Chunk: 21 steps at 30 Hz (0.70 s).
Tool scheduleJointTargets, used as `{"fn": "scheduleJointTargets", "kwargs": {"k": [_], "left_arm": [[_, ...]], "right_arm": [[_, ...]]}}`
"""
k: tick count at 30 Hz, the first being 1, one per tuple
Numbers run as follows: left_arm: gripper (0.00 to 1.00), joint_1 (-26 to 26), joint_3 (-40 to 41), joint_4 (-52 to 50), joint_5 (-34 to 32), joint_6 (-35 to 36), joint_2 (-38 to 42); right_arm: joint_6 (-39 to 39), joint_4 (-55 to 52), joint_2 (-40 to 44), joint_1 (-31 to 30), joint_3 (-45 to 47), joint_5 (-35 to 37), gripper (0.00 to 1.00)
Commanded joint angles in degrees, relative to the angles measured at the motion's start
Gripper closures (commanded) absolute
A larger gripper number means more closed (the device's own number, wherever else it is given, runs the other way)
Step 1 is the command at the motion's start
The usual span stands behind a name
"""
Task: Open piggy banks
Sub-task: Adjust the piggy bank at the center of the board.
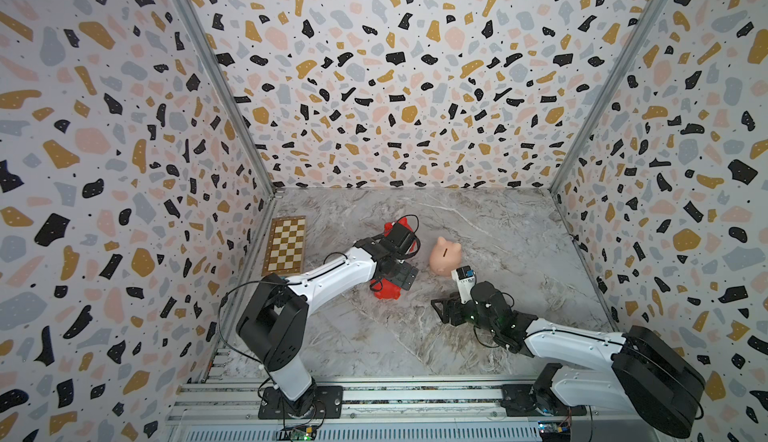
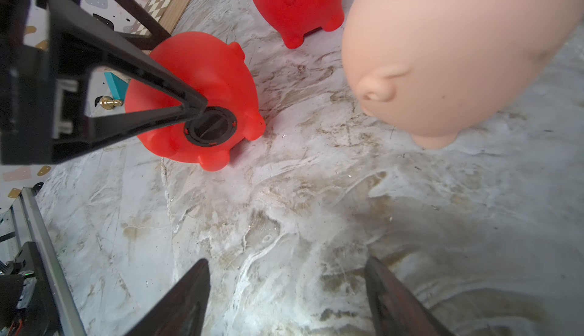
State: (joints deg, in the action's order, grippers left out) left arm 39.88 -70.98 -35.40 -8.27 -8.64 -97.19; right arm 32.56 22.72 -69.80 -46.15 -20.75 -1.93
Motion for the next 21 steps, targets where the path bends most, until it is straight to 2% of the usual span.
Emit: {"fn": "scheduleJointTargets", "kwargs": {"k": [1, 14, 21], "left_arm": [[0.01, -0.1, -1.3, -2.5, -0.9, 1.6, -0.9], [0.01, -0.3, -3.0, -3.7, 0.7, 1.6, -0.2], [0.01, -2.4, -6.6, -7.0, 5.1, 2.2, -2.2]], "right_arm": [[0.3, 0.3, 0.2, -0.3, 0.5, 0.3, 0.22], [0.0, 0.1, 0.2, -0.3, 0.2, 0.2, 0.22], [-0.4, -0.1, -0.6, -0.3, -0.3, 0.4, 0.22]]}}
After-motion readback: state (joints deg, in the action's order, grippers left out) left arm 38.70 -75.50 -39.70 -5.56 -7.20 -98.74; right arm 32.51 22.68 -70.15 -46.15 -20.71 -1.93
